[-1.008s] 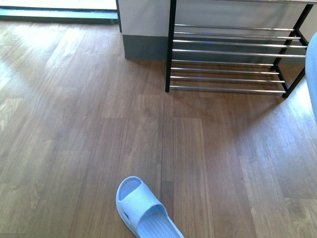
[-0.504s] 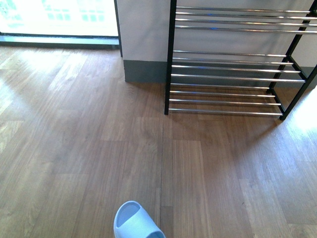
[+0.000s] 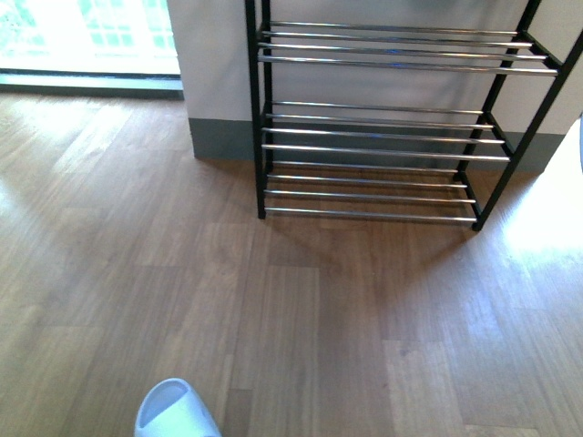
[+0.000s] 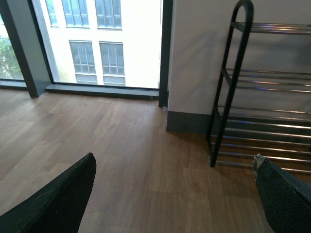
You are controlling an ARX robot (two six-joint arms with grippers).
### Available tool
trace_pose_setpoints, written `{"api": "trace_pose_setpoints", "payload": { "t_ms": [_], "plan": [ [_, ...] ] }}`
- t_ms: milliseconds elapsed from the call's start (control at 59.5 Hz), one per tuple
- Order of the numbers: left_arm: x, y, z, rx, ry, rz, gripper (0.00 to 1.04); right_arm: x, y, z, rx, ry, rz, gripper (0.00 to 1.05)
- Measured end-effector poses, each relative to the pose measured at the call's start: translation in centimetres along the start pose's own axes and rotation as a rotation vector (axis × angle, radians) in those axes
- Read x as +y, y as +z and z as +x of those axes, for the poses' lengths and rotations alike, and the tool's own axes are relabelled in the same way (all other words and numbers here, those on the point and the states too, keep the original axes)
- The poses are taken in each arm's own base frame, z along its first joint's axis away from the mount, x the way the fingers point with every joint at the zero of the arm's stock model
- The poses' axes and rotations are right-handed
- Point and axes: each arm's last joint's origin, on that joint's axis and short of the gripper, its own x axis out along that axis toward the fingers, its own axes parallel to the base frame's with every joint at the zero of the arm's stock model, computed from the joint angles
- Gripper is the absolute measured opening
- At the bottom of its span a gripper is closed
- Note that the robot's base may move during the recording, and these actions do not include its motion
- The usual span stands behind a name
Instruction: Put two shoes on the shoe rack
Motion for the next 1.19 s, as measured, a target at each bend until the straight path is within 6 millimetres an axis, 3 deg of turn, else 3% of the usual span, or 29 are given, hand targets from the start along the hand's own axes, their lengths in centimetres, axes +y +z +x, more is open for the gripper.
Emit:
{"api": "trace_pose_setpoints", "payload": {
  "t_ms": [1192],
  "plan": [
    [-0.01, 0.00, 0.00, 0.000, -0.002, 0.000, 0.95, -0.11, -0.09, -0.05, 0.004, -0.008, 0.005, 0.01]
  ]
}}
